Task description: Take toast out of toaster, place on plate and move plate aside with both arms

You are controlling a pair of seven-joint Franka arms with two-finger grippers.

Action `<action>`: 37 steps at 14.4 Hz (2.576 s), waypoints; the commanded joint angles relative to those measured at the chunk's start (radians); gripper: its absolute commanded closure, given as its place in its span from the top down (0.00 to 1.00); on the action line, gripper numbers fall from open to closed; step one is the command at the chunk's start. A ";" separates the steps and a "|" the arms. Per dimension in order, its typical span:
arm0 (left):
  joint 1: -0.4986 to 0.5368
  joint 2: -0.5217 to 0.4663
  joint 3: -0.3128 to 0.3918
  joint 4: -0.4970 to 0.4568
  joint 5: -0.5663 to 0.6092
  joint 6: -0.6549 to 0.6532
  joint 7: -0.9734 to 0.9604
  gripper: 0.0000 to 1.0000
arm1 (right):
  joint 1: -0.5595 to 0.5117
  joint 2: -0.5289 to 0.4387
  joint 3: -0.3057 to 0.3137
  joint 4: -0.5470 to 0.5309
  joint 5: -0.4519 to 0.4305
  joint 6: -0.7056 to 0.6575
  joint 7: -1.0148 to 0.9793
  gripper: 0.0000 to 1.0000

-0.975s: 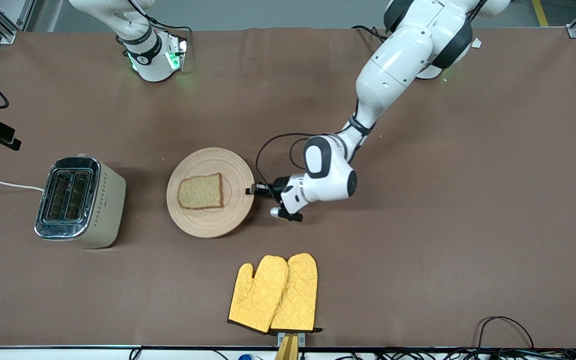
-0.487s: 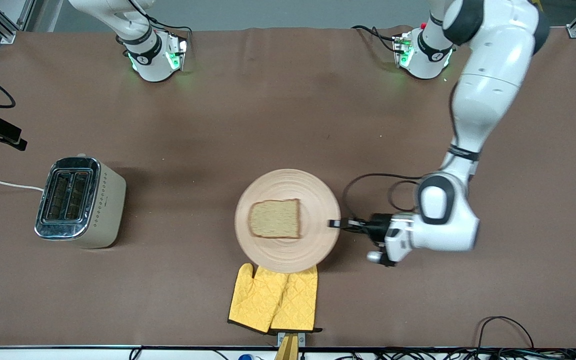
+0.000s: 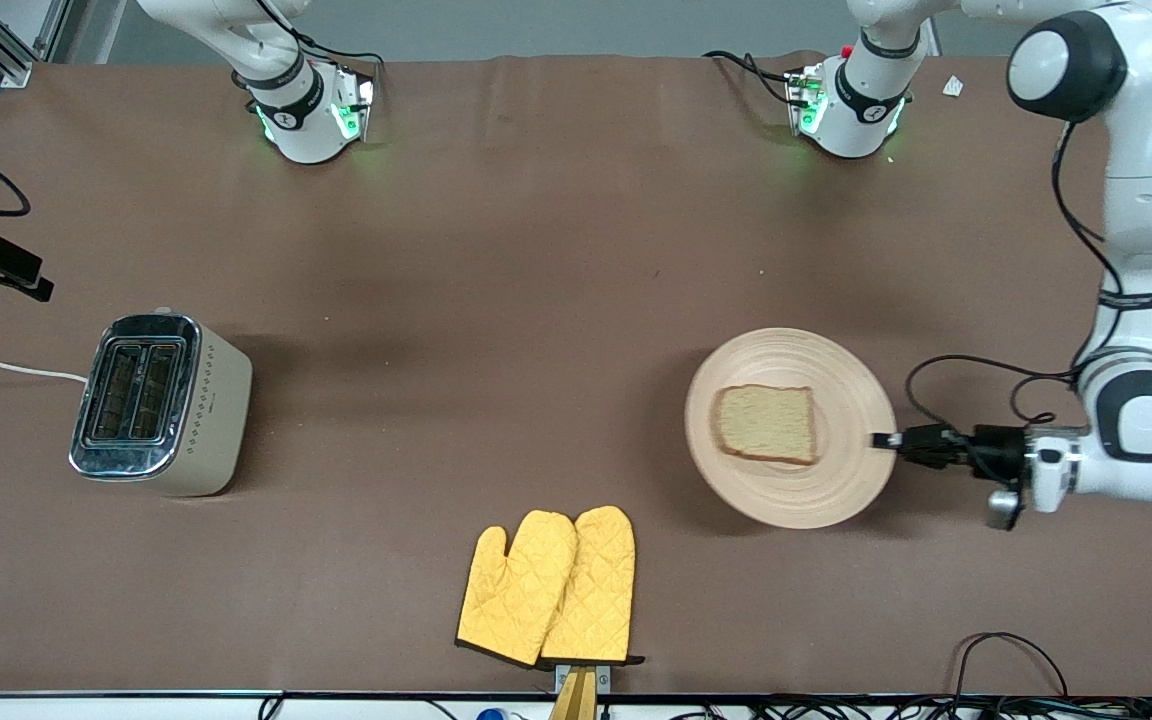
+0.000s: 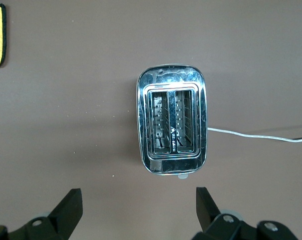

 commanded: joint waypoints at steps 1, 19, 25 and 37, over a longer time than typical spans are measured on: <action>0.052 0.028 0.010 0.007 0.029 -0.023 0.059 0.00 | -0.003 -0.009 0.004 -0.002 -0.007 -0.001 0.016 1.00; -0.093 -0.211 0.075 0.170 0.472 0.010 -0.067 1.00 | -0.007 -0.008 0.006 0.022 0.033 0.005 -0.004 1.00; -0.268 -0.560 0.061 0.158 0.755 -0.055 -0.386 1.00 | -0.007 -0.009 0.004 0.014 0.032 0.031 -0.047 1.00; -0.295 -1.071 0.009 -0.454 0.773 0.191 -0.670 1.00 | -0.005 -0.014 0.001 0.010 0.044 -0.012 -0.113 1.00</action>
